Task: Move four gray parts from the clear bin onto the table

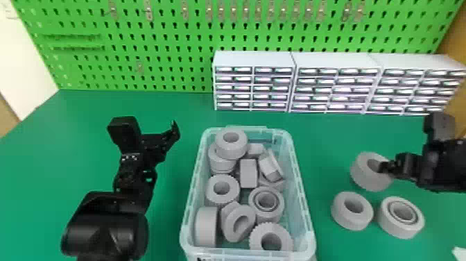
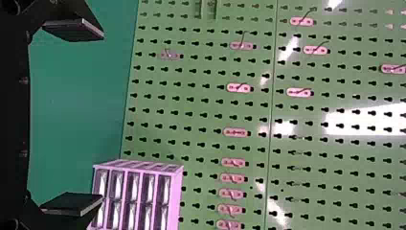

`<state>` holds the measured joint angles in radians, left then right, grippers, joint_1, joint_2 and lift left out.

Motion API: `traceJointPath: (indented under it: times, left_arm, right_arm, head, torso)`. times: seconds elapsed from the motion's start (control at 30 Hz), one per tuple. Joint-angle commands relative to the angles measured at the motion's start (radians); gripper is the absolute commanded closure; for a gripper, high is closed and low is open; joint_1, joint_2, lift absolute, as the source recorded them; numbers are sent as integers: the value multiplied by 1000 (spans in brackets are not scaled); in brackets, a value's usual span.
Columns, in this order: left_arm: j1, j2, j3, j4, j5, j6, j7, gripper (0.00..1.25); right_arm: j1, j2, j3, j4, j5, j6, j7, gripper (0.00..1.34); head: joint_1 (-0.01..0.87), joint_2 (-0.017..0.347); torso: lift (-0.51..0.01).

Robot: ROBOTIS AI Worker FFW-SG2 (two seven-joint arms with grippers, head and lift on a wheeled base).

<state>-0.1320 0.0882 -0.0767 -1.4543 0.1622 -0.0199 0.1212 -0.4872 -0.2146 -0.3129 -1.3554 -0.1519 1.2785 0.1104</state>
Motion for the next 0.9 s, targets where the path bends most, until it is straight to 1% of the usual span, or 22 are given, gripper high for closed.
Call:
traceJointPath:
  times: [0.0, 0.2, 0.87]
  left_arm:
    - [2, -1, 0, 0, 0, 0, 0, 96]
    - [2, -1, 0, 0, 0, 0, 0, 96]
    - [6, 1, 5, 0, 0, 0, 0, 96]
  right_arm:
    - [4, 0, 0, 33, -3, -18, 0, 904]
    - [7, 1, 6, 55, -6, -44, 0, 903]
    - [7, 0, 21, 113, 9, -59, 0, 903]
  head:
    - [693, 72]
    - [693, 72]
    - [693, 72]
  torso:
    - [-52]
    - [-52]
    - [-52]
